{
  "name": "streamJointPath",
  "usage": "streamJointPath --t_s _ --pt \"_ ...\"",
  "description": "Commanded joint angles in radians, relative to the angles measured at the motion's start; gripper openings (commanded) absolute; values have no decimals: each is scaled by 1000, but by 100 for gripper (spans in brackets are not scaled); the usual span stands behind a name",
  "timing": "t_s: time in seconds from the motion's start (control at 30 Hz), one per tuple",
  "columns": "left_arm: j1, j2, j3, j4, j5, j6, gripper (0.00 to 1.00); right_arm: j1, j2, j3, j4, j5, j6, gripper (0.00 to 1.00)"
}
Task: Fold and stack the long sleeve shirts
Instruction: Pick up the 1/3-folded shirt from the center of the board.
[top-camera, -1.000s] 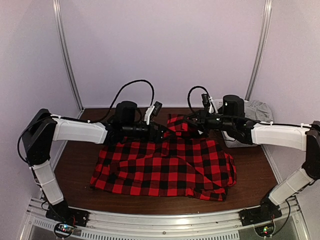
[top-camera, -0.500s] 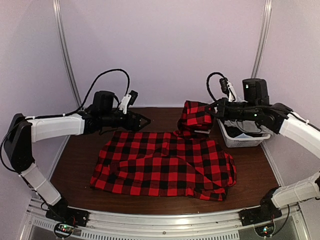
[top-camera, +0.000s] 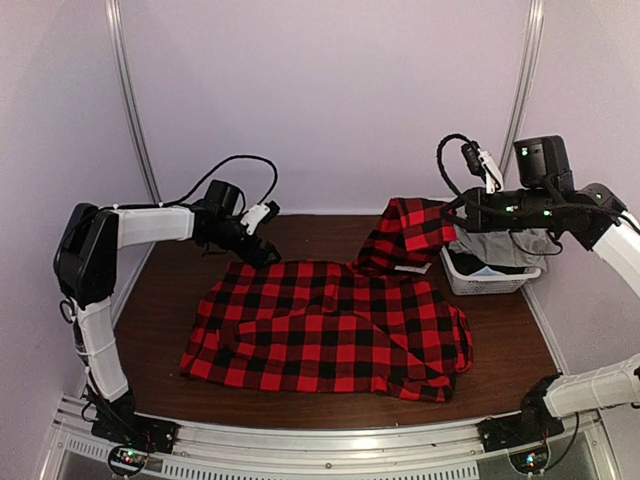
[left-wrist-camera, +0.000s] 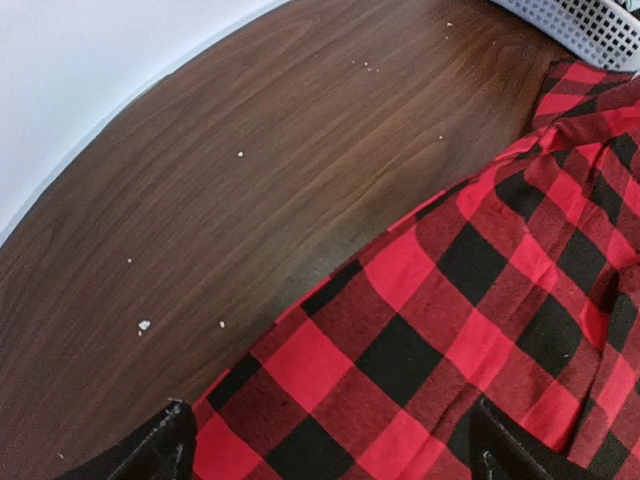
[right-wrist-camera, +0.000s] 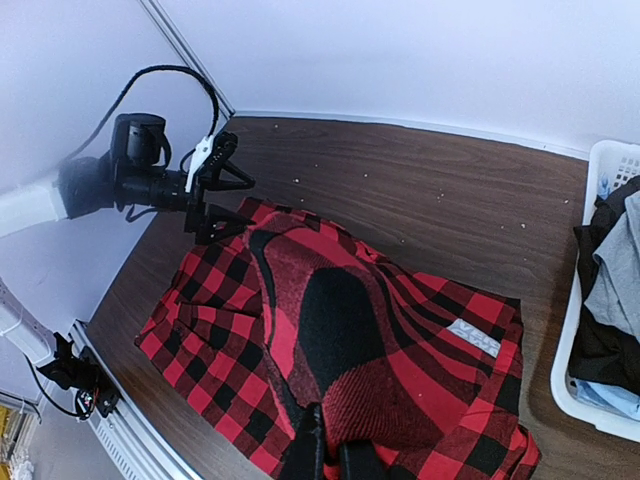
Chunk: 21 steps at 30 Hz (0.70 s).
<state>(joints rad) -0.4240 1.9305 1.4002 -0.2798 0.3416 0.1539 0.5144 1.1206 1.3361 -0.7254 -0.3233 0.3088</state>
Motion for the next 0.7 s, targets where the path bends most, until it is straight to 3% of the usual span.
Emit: streamJointPath --t_s 0.0,0.1,0.47,0.67 --pt "8 137 167 -142 38 237 96 -21 -49 42 -65 0 -47 0" --pt "10 211 258 -230 23 316 95 -27 -61 35 -85 -6 -56 0" --pt "38 318 360 -336 92 494 95 -57 -90 62 -164 -29 -90 0" --pt "61 409 487 -418 132 534 87 -69 -94 85 -202 -27 -102 0"
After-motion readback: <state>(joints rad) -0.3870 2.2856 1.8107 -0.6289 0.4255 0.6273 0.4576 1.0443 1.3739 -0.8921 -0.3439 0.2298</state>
